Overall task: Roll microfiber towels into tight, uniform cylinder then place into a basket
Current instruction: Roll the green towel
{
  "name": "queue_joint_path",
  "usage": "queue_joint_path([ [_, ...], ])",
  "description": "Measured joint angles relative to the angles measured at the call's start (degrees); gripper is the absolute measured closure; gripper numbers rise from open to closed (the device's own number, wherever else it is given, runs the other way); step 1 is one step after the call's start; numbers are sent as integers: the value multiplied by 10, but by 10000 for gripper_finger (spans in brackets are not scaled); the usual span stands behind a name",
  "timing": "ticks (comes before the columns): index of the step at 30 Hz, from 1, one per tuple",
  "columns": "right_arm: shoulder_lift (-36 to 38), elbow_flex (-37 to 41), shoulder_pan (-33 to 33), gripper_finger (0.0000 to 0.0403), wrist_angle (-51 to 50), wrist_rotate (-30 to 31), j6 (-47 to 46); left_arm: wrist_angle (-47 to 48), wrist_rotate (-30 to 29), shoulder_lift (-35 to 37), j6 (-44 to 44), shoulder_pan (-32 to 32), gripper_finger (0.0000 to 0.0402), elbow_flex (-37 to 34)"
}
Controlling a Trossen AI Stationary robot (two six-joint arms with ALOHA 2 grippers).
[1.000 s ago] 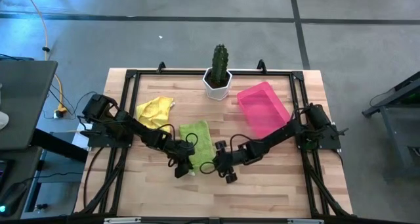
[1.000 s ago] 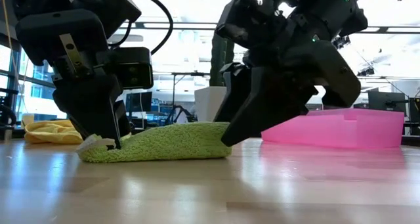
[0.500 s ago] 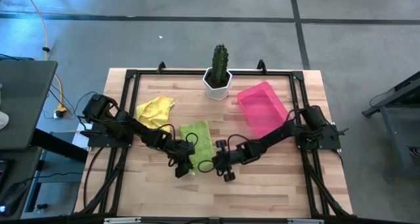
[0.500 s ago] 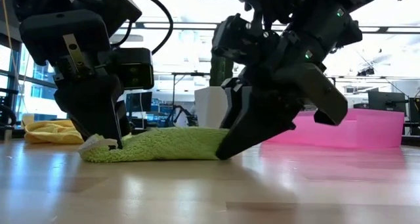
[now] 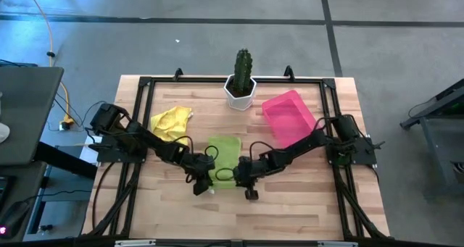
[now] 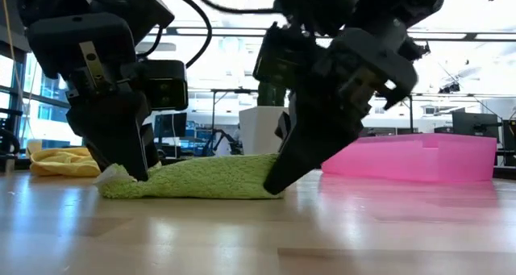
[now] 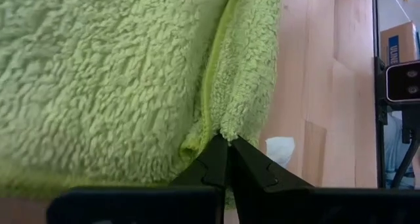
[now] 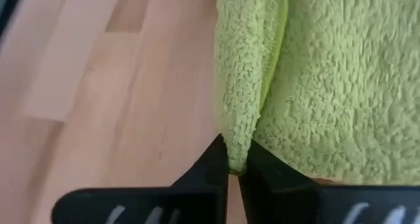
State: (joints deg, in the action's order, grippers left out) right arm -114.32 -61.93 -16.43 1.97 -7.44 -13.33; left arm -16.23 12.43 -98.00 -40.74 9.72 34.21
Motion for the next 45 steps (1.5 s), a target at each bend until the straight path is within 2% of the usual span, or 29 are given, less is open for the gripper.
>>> queue_joint_path([
  [8, -1, 1, 33, 400, -4, -83, -61, 5, 7, 43, -22, 26, 357, -1],
  [11, -1, 1, 43, 401, -4, -108, -79, 3, -3, 63, -3, 46, 342, 0],
  [18, -1, 2, 59, 402, -5, -127, -128, 4, -115, 86, 207, 120, 318, 0],
  [22, -1, 2, 59, 402, -5, -127, -128, 8, -187, 86, 272, 161, 303, 0],
  [25, -1, 2, 59, 402, -4, -127, -128, 10, -242, 86, 293, 181, 290, 0],
  [27, -1, 2, 59, 402, -4, -127, -128, 14, -258, 86, 305, 188, 282, 0],
  [36, -1, 2, 59, 402, -2, -125, -138, -4, -261, 28, 305, 189, 255, 1],
  [45, -1, 2, 59, 402, -1, -125, -137, 0, -376, 18, 353, 186, 254, 1],
])
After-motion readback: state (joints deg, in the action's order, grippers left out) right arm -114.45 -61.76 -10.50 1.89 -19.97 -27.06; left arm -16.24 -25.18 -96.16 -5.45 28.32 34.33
